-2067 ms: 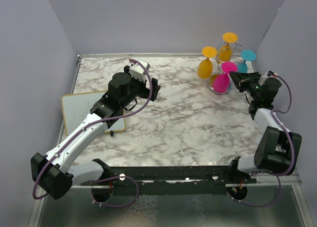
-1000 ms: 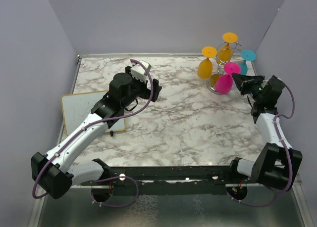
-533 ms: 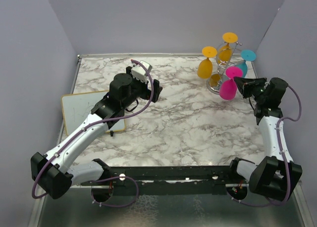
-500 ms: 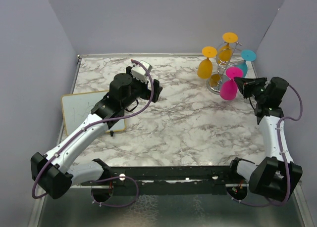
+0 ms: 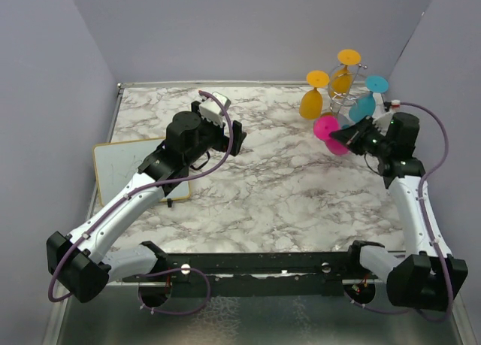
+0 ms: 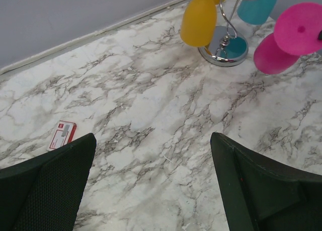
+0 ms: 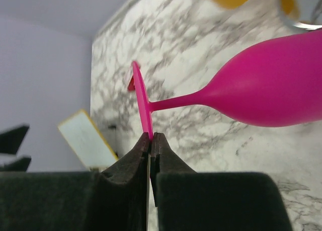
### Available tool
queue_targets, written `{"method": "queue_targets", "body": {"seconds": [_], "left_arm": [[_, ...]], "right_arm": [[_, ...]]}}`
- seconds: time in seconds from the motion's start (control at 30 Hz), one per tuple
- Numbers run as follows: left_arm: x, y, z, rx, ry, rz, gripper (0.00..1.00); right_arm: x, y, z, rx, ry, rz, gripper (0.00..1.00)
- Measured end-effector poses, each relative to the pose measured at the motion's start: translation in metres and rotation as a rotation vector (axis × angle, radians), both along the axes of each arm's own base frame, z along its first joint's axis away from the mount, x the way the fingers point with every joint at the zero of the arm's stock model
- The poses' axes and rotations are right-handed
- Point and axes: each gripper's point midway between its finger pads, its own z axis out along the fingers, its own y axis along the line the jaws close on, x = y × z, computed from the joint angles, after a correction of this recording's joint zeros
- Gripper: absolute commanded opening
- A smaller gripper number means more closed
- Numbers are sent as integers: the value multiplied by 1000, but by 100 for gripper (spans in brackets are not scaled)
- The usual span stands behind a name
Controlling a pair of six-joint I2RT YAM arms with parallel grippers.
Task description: Take the wine glass off the wine glass rack
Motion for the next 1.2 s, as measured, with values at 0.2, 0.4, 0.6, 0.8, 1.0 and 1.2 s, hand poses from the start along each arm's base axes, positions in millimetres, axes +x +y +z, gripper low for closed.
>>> {"method": "queue_targets", "body": {"seconds": [0.2, 0.4, 0.6, 0.8, 1.0, 1.2], "left_arm": [[2, 7, -6, 16, 18, 41, 99], [-3, 44, 9, -6, 14, 216, 99], [-49, 98, 68, -178, -79, 342, 99], [-80, 119, 102, -321, -104, 353, 99], [-71, 106, 80, -285, -3, 349, 99], [-70, 78, 70, -276, 100, 252, 99]], "right_arm": [[-35, 118, -16, -92, -35, 433, 1], [-95, 230, -53, -243, -76, 849, 1], [-100, 260, -44, -446, -295, 941, 1], [-81, 257, -18, -668, -645, 919, 1], [-119, 241, 44, -830, -1146, 944, 1], [-145, 228, 57, -1045, -1479, 946, 1]]}}
